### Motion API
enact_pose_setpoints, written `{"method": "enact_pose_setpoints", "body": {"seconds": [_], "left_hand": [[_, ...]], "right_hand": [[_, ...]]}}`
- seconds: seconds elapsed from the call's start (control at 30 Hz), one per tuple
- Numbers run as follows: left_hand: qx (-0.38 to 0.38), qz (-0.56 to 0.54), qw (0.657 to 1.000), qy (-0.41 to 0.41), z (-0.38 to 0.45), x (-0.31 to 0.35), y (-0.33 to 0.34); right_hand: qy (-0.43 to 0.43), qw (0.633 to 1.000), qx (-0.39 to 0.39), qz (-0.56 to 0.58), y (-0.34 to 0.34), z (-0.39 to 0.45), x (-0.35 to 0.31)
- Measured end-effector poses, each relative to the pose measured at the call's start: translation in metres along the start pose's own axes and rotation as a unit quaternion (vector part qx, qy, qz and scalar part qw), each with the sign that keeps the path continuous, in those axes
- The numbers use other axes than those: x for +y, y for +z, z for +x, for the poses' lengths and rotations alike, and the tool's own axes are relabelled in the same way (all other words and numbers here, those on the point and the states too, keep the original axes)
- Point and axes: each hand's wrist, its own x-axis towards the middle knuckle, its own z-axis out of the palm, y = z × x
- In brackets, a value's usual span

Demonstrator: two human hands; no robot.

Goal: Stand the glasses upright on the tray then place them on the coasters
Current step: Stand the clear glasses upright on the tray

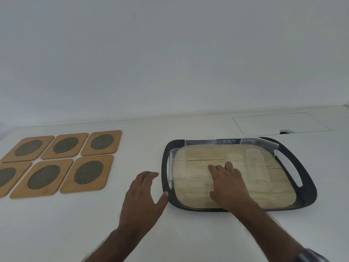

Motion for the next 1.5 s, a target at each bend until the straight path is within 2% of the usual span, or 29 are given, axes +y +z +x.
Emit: {"method": "enact_pose_setpoints", "body": {"seconds": [0.2,0.43,0.6,0.7,0.93,1.1,1.27,1.5], "left_hand": [[-0.012,0.001,1.0,0.006,0.01,0.003,0.008],[-0.007,-0.019,1.0,0.003,0.022,0.007,0.02],[-0.023,-0.011,0.998,0.052,0.035,0.017,0.034],[-0.05,0.028,0.996,0.065,0.042,0.026,0.044],[-0.089,0.139,0.984,0.07,0.054,0.033,0.062],[-0.13,0.192,0.968,0.1,0.061,0.037,0.07],[-0.131,0.168,0.971,0.107,0.066,0.036,0.075],[-0.07,0.02,0.99,0.119,0.062,0.026,0.053]], "right_hand": [[0.013,0.998,0.007,0.06,0.002,-0.001,0.009],[0.017,0.986,0.06,0.154,-0.009,-0.012,0.022],[0.026,0.967,0.064,0.247,-0.025,-0.019,0.031],[0.035,0.951,0.08,0.297,-0.031,-0.022,0.034],[0.061,0.928,0.155,0.332,-0.038,-0.024,0.036],[0.056,0.929,0.164,0.327,-0.034,-0.024,0.033],[0.06,0.932,0.156,0.322,-0.027,-0.023,0.031],[0.049,0.938,0.146,0.309,-0.019,-0.021,0.025]]}}
